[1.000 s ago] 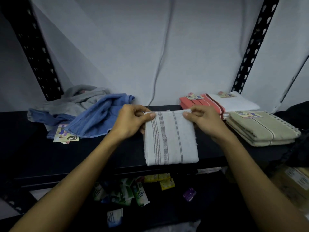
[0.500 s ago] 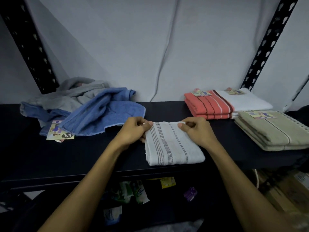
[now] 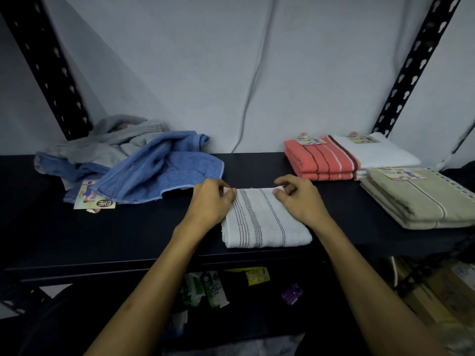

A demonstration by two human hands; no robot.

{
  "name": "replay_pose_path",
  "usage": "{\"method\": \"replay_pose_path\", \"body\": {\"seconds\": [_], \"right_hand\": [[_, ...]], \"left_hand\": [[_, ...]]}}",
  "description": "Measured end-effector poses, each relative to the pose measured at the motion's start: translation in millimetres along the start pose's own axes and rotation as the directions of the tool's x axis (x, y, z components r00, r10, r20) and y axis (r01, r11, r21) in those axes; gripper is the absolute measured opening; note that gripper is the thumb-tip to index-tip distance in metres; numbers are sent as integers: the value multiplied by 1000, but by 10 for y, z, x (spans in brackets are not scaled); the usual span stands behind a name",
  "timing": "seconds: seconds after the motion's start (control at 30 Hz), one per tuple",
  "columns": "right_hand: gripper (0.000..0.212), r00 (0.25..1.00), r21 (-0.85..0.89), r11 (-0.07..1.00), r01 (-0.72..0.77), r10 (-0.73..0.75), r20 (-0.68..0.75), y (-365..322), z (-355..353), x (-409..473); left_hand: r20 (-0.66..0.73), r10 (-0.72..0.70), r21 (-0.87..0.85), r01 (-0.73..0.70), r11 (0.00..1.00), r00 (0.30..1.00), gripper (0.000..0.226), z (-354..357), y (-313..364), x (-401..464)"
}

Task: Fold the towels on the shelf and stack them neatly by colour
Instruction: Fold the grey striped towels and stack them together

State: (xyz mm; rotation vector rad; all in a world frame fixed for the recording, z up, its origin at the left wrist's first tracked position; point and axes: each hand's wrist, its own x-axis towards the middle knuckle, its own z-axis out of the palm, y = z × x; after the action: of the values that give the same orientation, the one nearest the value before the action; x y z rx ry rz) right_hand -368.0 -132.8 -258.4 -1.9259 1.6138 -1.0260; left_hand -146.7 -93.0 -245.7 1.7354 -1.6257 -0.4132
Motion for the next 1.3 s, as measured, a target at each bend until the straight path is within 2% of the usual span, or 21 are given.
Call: {"method": "replay_pose_path", "body": {"seconds": [0.1, 0.2, 0.23, 0.3, 0.4, 0.47, 0.57, 0.7, 0.87, 0.9, 0.93, 1.0, 1.1, 1.17, 1.23, 1.3], "right_hand": [[23, 999, -46, 998, 49, -49, 8, -66, -41, -56], [29, 975, -150, 966, 209, -218, -43, -224, -80, -241], [31, 962, -184, 946, 265, -273, -18, -280, -67, -317], [39, 946, -250, 913, 323, -302, 122, -323, 13, -475], [52, 930, -317, 904, 286, -183, 319, -208, 86, -691], [54, 924, -331, 909, 254, -127, 361, -164, 48, -766], [57, 922, -386, 881, 272, -125, 365, -158, 17, -837], [64, 910, -391, 846, 363, -231, 346, -105, -37, -914], [84, 819, -454, 688, 566, -405, 407, 89, -187, -1177], [80, 806, -466, 661, 589, -437, 399, 135, -200, -1191], [71, 799, -450, 661, 601, -476, 368, 175, -209, -1183], [60, 808, -327, 739, 589, -532, 253, 170, -276, -1134], [39, 859, -59, 860, 507, -498, 120, -23, -440, -1022], [26, 882, 74, 885, 459, -464, 81, -188, -549, -921], [26, 896, 191, 883, 429, -443, 34, -329, -628, -839], [29, 918, 268, 888, 375, -395, 26, -377, -640, -775]], "left_hand": [[-26, 32, 90, -30, 995, 999, 36, -41, 87, -135], [-13, 152, 140, -149, 979, 988, 42, -72, 248, -317], [18, 207, 142, -207, 968, 978, 41, -64, 284, -371], [152, 255, 194, -281, 940, 955, 43, 3, 277, -483], [332, 165, 248, -255, 935, 929, 56, 82, 117, -641], [361, 170, 280, -281, 918, 917, 61, 75, 28, -687], [399, 187, 349, -337, 874, 898, 68, 44, 6, -705], [424, 185, 373, -357, 856, 887, 76, -20, -2, -724], [458, 213, 283, -369, 885, 863, 73, -80, -64, -718], [456, 229, 259, -375, 890, 860, 73, -99, -69, -707], [444, 262, 247, -398, 884, 857, 71, -121, -64, -706], [384, 370, 218, -472, 854, 846, 70, -170, 15, -761], [348, 510, 112, -575, 810, 786, 70, -257, 232, -896], [285, 593, 81, -636, 768, 753, 57, -310, 354, -920], [125, 619, -20, -622, 783, 775, 31, -427, 447, -808], [-3, 556, -136, -551, 823, 831, 22, -584, 517, -644]]}}
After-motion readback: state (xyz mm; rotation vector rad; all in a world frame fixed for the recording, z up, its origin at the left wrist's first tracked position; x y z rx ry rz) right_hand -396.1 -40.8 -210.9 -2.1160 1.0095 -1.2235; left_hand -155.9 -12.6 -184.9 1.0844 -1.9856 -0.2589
